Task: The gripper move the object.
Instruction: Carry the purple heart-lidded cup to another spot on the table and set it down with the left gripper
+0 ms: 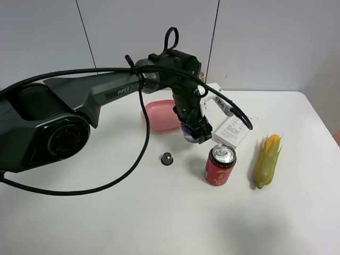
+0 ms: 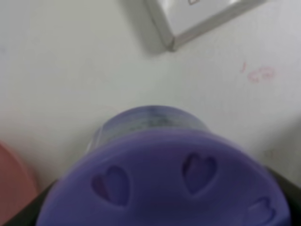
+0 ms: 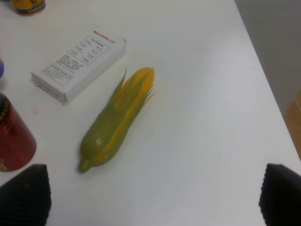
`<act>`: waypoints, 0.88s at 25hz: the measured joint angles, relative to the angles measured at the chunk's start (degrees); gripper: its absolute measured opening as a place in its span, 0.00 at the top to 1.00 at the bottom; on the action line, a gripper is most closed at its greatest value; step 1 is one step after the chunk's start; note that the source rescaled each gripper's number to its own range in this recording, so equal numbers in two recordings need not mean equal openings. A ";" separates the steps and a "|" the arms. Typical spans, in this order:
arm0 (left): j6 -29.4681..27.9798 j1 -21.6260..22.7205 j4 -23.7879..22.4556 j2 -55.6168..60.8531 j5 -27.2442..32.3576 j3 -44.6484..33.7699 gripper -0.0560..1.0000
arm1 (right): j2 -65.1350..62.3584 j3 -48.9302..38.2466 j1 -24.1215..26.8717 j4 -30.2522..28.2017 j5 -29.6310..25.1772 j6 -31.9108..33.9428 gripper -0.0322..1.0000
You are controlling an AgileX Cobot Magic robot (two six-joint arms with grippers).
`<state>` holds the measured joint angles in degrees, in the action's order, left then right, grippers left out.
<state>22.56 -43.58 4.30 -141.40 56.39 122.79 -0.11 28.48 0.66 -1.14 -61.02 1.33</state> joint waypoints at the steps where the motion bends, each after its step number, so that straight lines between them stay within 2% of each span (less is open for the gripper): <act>1: 0.00 0.00 0.11 -0.45 -0.41 0.00 0.94 | 0.00 0.00 0.00 0.00 0.00 0.00 0.00; 7: 0.12 0.00 1.48 -2.48 -1.37 0.00 0.94 | 0.00 0.00 0.00 0.00 0.00 0.00 0.00; 22: 0.46 0.05 1.62 -4.28 -2.84 0.00 0.94 | 0.00 0.00 0.00 0.00 0.00 0.00 0.00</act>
<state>23.02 -43.53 5.91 -145.68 53.55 122.79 -0.11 28.48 0.66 -1.14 -61.02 1.33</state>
